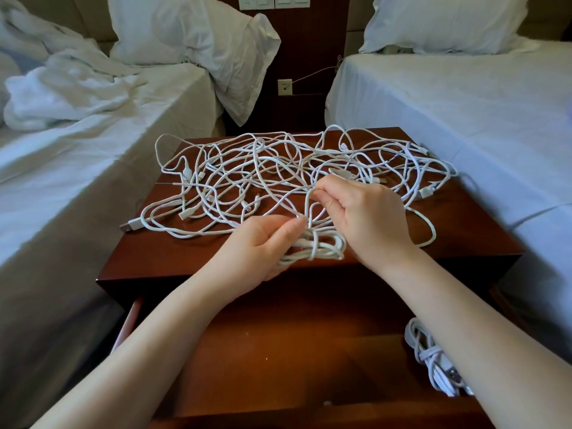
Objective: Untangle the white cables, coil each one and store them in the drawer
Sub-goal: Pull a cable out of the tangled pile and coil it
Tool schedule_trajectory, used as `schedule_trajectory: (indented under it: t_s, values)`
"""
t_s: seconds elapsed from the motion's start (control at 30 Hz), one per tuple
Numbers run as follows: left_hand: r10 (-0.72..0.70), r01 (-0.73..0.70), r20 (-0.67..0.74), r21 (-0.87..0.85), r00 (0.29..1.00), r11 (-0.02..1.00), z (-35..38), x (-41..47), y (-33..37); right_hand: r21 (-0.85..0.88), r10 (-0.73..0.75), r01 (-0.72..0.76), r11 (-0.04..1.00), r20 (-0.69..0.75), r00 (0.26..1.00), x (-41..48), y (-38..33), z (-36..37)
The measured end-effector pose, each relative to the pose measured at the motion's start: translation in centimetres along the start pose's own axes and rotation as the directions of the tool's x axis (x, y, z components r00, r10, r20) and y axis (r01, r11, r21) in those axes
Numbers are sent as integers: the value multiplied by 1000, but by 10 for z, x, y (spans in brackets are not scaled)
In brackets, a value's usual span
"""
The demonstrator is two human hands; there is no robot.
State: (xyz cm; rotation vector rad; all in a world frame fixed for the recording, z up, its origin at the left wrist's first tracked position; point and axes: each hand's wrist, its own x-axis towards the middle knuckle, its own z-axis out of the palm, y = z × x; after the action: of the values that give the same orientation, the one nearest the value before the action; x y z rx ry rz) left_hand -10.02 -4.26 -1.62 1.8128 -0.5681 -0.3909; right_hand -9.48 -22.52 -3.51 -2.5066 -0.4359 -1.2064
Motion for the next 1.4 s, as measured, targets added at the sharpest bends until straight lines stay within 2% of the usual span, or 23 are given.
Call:
schedule_trajectory:
  t_s: [0.1,0.27,0.37,0.5,0.6,0.7,0.87,1.03,1.17,1.27,1.4]
  values:
    - [-46,42,51,76,998,996,3,0,1,-20,-24,24,1000,-6,1000,0,2,-2]
    - [-43,30,48,249,998,968,4,1,-1,-34,-56,56,998,-11,998,-1,-1,-1]
    - [-77,86,-42,253,996,964,3,5,-6,-37,-51,50,998,-28,998,0,-3,-2]
    - [-17,74,-216,257,976,964,10,10,-13,-12,-77,77,997,-54,996,2,-7,-9]
    - [-48,82,-276,111,960,990,8,12,-15,123,-96,99,987,-36,995,3,-16,-14]
    - [-21,11,-355,-29,935,1000,3,12,-14,296,-99,89,951,18,995,3,-25,-18]
    - [-115,-19,-484,-262,867,965,-4,16,-15,327,-160,98,940,166,973,-3,-36,-15]
    - [-41,-129,-597,-240,801,962,-11,17,-21,315,-198,93,945,321,926,-6,-42,-10]
    - [-28,-229,-666,-296,745,927,-16,17,-17,296,-155,25,955,421,894,-11,-36,-3]
    - [44,-339,-668,-319,743,885,-17,13,-12,309,-106,-46,950,458,883,-12,-35,1]
    - [108,-440,-613,-422,783,793,-17,11,-9,338,-95,-60,939,425,900,-14,-35,9]
